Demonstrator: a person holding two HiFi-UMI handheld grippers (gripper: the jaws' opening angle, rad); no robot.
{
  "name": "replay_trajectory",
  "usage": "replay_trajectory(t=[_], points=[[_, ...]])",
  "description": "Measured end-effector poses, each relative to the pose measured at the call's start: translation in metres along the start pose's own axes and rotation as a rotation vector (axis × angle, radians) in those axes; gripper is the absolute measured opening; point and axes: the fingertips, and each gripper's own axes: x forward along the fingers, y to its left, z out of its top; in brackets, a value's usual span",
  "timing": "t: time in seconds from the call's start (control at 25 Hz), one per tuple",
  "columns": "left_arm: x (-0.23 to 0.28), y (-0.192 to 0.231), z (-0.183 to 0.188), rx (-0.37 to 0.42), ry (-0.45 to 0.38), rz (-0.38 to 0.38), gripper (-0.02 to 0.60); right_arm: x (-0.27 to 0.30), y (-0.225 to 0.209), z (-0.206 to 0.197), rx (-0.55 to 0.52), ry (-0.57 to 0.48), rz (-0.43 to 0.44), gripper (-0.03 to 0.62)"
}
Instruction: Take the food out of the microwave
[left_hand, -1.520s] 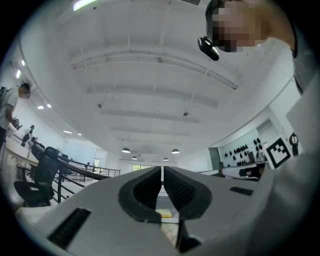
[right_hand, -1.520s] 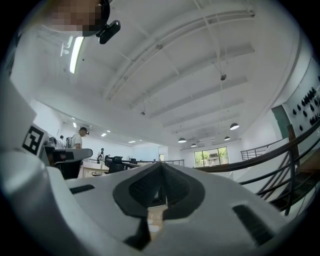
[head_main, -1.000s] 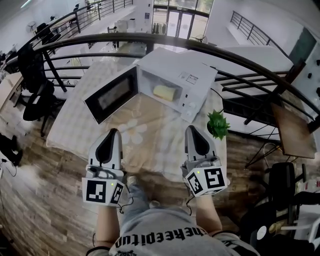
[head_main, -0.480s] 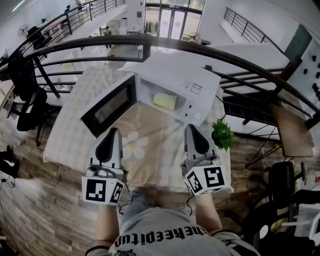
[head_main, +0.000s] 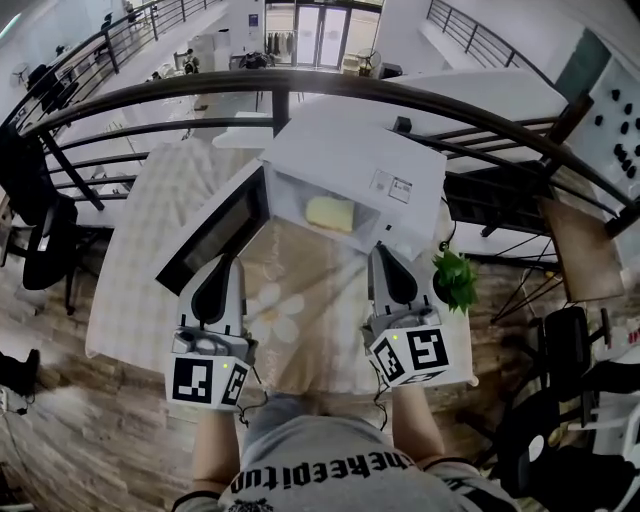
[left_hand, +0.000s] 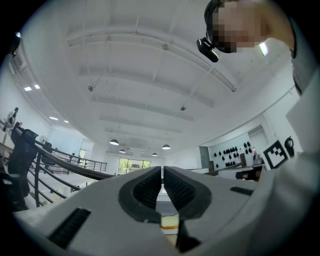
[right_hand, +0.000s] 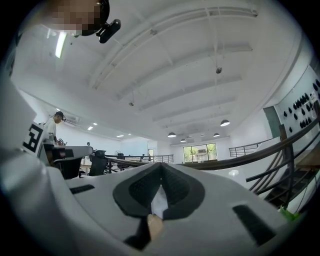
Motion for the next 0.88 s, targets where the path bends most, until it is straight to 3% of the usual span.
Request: replay_trajectory(t=[0.28, 0.88], points=[[0.025, 0.024, -0.019, -0.024, 0.017, -0.059, 0.015, 0.043, 0.011, -0.028, -0.062, 0.074, -0.004, 0.005], [0.051, 0.047, -0.066, -0.052, 0.062, -0.183, 0.015, 0.114, 0.027, -0.141, -0.260, 0.345, 0.013, 0.019]])
